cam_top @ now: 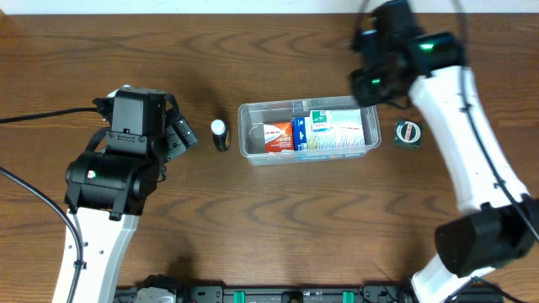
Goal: Pack container
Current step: 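Move right gripper over the green Zam-Buk tin, then grasp the green Zam-Buk tin with right gripper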
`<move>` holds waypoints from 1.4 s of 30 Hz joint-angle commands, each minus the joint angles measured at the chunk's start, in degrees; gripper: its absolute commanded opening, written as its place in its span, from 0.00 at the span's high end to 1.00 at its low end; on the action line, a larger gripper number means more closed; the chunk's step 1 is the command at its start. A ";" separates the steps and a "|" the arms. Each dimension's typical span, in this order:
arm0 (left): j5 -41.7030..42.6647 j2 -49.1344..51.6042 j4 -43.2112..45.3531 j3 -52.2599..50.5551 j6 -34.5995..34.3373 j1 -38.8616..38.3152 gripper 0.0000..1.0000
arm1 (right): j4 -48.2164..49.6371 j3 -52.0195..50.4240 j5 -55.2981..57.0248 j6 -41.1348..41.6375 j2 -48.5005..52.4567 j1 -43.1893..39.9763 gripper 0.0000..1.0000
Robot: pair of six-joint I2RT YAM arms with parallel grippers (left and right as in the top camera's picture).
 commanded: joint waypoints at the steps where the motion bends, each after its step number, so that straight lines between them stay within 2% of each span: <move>1: -1.14 0.24 -0.15 0.17 0.17 0.24 0.02 | -1.68 -0.11 6.49 3.30 0.50 -5.46 0.51; 3: -1.14 0.24 -0.15 0.17 0.17 0.24 0.02 | -2.21 -0.74 7.54 4.13 0.59 -9.20 0.38; 9: -1.14 0.22 -0.15 0.17 0.17 0.24 0.02 | -1.27 -5.46 7.61 9.90 0.59 -19.52 0.20; 11: -1.14 0.24 -0.15 0.17 0.17 0.24 0.02 | 0.44 -9.11 7.58 11.69 0.59 -21.55 0.10; 14: -1.14 0.22 -0.15 0.17 0.17 0.24 0.02 | 5.55 -16.02 7.08 13.07 0.61 -22.47 0.02; 20: -1.14 0.24 -0.15 0.17 0.17 0.24 0.02 | 22.82 -29.53 2.25 13.00 0.63 -21.07 0.01; 28: -1.14 0.22 -0.13 0.17 0.17 0.24 0.02 | 36.61 -36.96 2.43 13.03 0.63 -17.46 0.01; 34: -1.14 0.24 -0.15 0.17 0.17 0.24 0.02 | 39.39 -38.51 7.69 13.29 0.66 -16.04 0.01; 42: -1.14 0.24 -0.15 0.17 0.17 0.24 0.02 | 40.17 -38.62 7.82 13.99 2.05 -16.04 0.01</move>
